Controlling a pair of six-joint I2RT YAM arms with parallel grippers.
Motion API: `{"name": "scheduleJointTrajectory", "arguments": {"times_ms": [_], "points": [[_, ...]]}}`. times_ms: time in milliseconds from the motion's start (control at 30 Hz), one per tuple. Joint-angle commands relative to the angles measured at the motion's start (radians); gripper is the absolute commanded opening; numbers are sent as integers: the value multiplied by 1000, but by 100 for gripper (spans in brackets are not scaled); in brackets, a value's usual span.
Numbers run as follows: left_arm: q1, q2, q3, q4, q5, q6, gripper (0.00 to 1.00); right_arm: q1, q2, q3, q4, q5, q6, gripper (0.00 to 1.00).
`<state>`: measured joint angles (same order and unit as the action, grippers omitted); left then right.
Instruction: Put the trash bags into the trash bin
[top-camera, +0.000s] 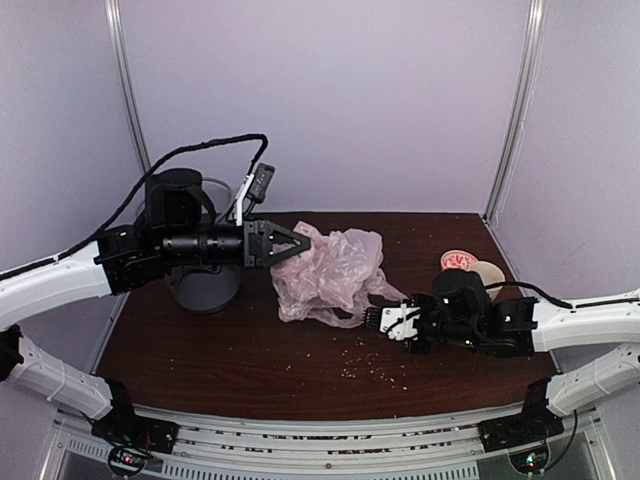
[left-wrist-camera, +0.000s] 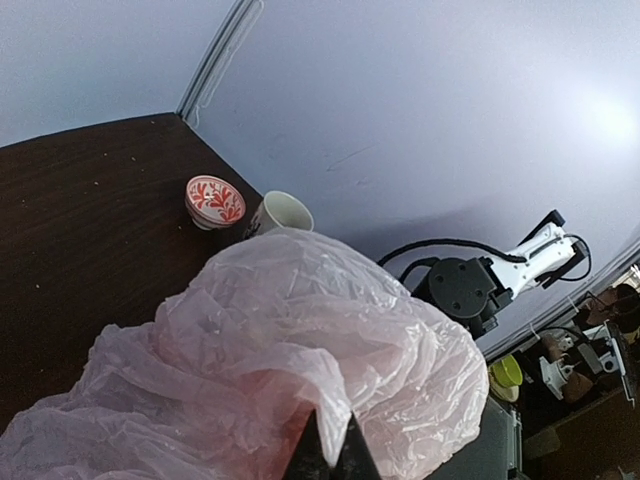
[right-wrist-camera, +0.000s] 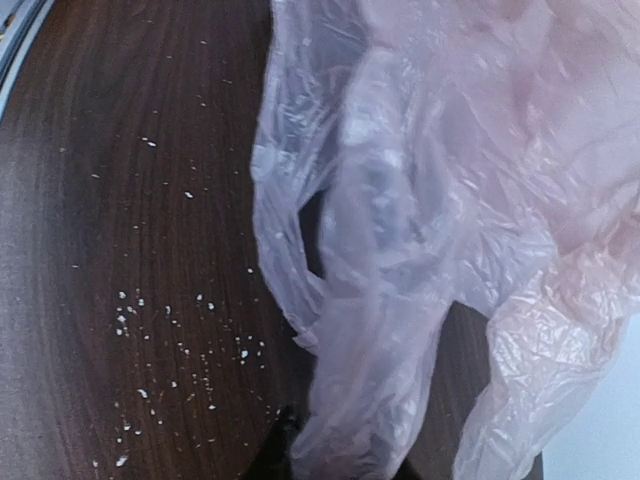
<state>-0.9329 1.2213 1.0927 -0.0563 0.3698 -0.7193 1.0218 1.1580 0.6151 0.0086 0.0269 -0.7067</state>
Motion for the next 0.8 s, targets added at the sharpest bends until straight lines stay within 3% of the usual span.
{"name": "scheduleJointTrajectory", "arguments": {"times_ms": [0, 67, 100, 200, 233, 300, 367, 500, 633, 767], "points": [[5, 90, 191, -124, -148, 106, 0, -7, -19, 37, -79, -83, 87, 2], [5, 180, 308, -234, -242, 183, 0, -52, -39, 69, -151, -265, 142, 0], [9, 232, 366, -268, -288, 215, 6, -74, -44, 85, -177, -354, 168, 0], [36, 422, 529, -339, -390, 316, 48, -134, -27, 139, -241, -569, 243, 0], [43, 476, 589, -374, -420, 343, 57, -159, -15, 156, -254, -630, 269, 0], [46, 550, 704, -450, -513, 396, 64, -216, 14, 183, -267, -744, 321, 0], [45, 538, 732, -460, -585, 402, 73, -270, 39, 183, -255, -834, 364, 0], [26, 349, 532, -295, -606, 375, 90, -315, 59, 167, -199, -831, 393, 0], [-56, 180, 283, -213, -654, 326, 90, -322, 77, 171, -156, -781, 423, 0], [-232, 48, 54, -180, -767, 239, 85, -331, 71, 167, -144, -728, 424, 0]]}}
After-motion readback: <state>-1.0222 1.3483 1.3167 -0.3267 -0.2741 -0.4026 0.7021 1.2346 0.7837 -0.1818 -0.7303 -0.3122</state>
